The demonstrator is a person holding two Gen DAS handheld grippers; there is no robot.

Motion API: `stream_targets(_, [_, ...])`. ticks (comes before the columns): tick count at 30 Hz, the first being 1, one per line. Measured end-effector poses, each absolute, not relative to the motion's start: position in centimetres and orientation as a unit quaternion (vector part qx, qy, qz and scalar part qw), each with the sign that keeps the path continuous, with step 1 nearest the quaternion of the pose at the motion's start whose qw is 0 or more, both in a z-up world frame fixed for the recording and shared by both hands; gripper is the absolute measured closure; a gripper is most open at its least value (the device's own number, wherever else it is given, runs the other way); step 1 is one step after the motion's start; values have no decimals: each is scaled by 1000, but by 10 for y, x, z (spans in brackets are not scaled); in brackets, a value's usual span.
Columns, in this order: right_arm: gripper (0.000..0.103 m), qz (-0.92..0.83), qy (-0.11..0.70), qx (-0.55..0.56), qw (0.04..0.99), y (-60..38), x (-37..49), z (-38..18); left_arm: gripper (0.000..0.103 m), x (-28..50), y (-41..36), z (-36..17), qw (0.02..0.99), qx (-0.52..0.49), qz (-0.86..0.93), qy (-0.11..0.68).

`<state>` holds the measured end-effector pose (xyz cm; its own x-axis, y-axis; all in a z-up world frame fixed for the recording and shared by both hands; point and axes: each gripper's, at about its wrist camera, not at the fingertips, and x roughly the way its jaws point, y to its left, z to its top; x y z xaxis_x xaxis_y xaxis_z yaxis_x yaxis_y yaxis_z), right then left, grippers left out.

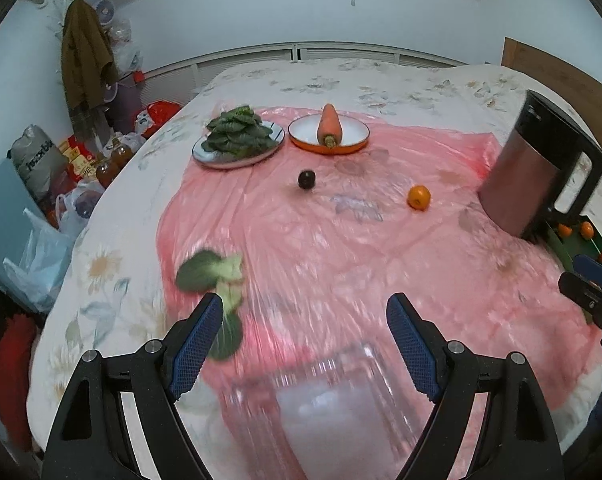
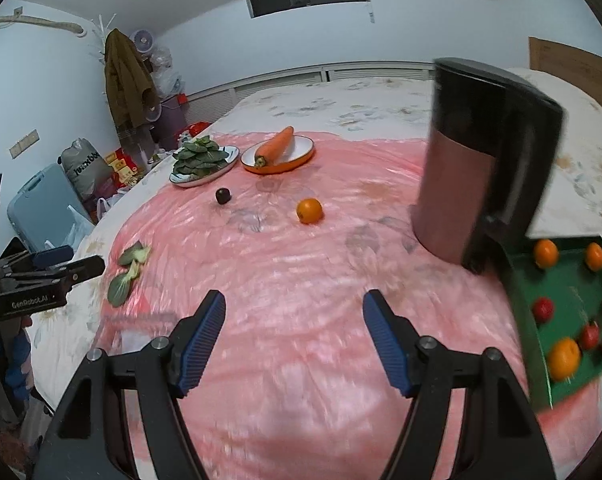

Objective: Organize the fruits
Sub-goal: 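Move both tools back from the tray toward the fruit on the pink sheet, then grasp the dark plum with the left tool while the right tool grasps an orange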

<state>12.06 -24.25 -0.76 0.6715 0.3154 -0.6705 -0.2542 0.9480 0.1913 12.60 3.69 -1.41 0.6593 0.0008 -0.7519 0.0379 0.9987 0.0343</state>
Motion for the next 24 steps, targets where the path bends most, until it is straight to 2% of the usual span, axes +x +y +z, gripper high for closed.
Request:
stream_targets(9, [0, 178, 387, 31, 904, -218, 202, -29, 24, 213, 38, -19, 908, 38, -36, 416])
stream_targets(11, [0, 183, 391, 30, 902, -215, 219, -36, 29, 229, 36, -24, 907, 40, -41, 418])
stream_targets(19, [25, 198, 409, 30, 890, -204, 289, -70, 46, 298, 37, -58, 895, 34, -54, 440])
stream_targets(24, [29, 201, 420, 26, 885, -202, 317, -86, 49, 327, 37, -79, 890, 27, -54, 453])
